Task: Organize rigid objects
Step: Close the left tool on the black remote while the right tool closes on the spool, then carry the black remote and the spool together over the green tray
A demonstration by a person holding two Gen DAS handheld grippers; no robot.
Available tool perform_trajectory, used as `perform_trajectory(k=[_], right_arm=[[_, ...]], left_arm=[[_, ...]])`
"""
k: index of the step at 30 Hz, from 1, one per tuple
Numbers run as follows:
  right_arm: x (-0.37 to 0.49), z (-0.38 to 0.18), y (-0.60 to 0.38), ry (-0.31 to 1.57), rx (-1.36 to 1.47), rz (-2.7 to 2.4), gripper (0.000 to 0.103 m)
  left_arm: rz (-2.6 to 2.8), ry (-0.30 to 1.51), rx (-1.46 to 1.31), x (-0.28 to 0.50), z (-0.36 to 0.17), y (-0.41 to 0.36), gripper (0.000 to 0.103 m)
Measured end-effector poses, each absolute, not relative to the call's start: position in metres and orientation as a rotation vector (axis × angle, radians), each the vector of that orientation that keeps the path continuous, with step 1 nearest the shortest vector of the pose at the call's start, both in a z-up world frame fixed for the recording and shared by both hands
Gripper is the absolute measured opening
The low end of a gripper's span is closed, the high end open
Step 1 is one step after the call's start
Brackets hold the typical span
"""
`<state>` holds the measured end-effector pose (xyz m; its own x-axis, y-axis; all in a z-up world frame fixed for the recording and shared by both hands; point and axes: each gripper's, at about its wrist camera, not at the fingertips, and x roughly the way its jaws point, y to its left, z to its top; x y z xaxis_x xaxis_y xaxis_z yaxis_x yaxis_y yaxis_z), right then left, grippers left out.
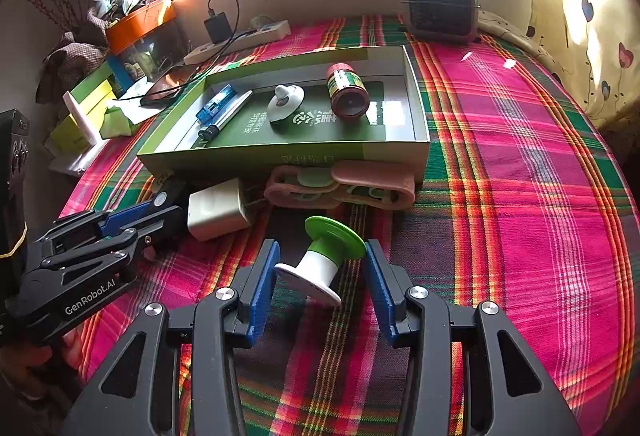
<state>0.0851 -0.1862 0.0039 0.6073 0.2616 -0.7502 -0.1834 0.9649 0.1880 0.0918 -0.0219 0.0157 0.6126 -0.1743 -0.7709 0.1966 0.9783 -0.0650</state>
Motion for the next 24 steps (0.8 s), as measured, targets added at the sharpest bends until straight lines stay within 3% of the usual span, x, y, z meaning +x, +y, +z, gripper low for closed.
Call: perform_trajectory(k=[24], right_arm=[[0.075, 0.021, -0.179, 0.833, 0.065, 0.262, 0.045]], left_arm=[[-0.219, 0.835, 0.018, 0.081, 0.035, -0.015, 0.026]])
